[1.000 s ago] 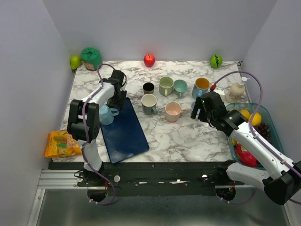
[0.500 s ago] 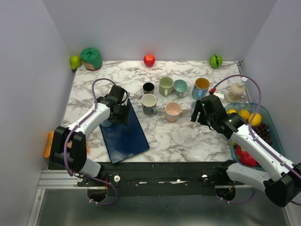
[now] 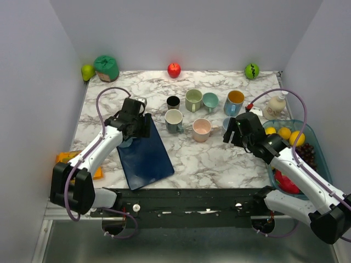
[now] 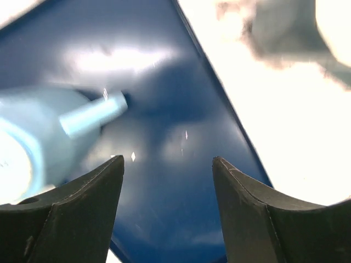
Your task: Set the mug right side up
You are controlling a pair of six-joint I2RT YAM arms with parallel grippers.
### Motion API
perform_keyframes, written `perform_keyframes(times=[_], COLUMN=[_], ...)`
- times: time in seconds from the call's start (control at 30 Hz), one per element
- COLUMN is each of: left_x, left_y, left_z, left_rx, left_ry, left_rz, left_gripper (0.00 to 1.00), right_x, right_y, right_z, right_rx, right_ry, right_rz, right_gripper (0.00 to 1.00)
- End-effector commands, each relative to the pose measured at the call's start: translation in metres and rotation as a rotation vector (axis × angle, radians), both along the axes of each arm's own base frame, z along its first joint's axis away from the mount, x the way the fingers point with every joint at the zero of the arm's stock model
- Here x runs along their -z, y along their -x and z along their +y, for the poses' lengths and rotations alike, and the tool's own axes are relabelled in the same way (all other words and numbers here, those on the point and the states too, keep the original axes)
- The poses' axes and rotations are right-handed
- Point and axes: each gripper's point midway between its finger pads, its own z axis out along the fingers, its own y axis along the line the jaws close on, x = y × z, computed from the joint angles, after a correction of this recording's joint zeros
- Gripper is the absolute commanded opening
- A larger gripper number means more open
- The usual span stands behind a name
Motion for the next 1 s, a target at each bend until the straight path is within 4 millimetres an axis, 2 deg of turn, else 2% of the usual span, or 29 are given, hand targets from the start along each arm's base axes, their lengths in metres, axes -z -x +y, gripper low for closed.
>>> perform_keyframes(times=[0.0, 0.1, 0.3, 0.47, 0.67, 0.77, 0.83, 0.87, 0.9, 0.97], left_x=[0.0, 0.015, 0.044, 0.051, 0.053, 0.051, 0.042, 0.035, 0.018, 0.002], left_y=[-0.037, -0.049, -0.046, -0.027, 0.015, 0.039, 0.052, 0.052, 0.051, 0.051], left_z=[0.006, 0.012, 0.027, 0.028, 0.025, 0.025, 0.025, 0.025, 0.018, 0.008], left_rx=[-0.045, -0.094, -0.168, -0.141, -0.125, -0.144, -0.154, -0.161, -0.152, -0.15], left_ry=[-0.103, -0.164, -0.268, -0.314, -0.307, -0.267, -0.229, -0.228, -0.181, -0.112], left_rz=[-0.004, 0.056, 0.154, 0.18, 0.195, 0.194, 0.163, 0.129, 0.077, 0.044], left_gripper=[0.73, 0.7, 0.65, 0.63, 0.63, 0.63, 0.63, 0.64, 0.64, 0.64], right_x=[0.001, 0.002, 0.003, 0.005, 0.009, 0.012, 0.013, 0.014, 0.015, 0.016], right_y=[0.002, 0.002, 0.001, 0.001, -0.002, -0.002, -0.003, -0.003, -0.003, -0.002], right_z=[-0.001, -0.001, -0.002, -0.002, 0.0, 0.001, 0.002, 0.002, 0.002, 0.002], right_rx=[0.005, 0.004, 0.005, 0.005, -0.003, -0.011, -0.012, -0.014, -0.016, -0.018], right_ry=[-0.017, -0.012, -0.003, 0.002, 0.008, 0.013, 0.016, 0.015, 0.017, 0.017], right_rz=[-0.004, -0.003, -0.004, -0.001, 0.009, 0.017, 0.021, 0.024, 0.027, 0.027], right_gripper=[0.81, 0.81, 0.81, 0.81, 0.81, 0.81, 0.81, 0.81, 0.81, 0.81])
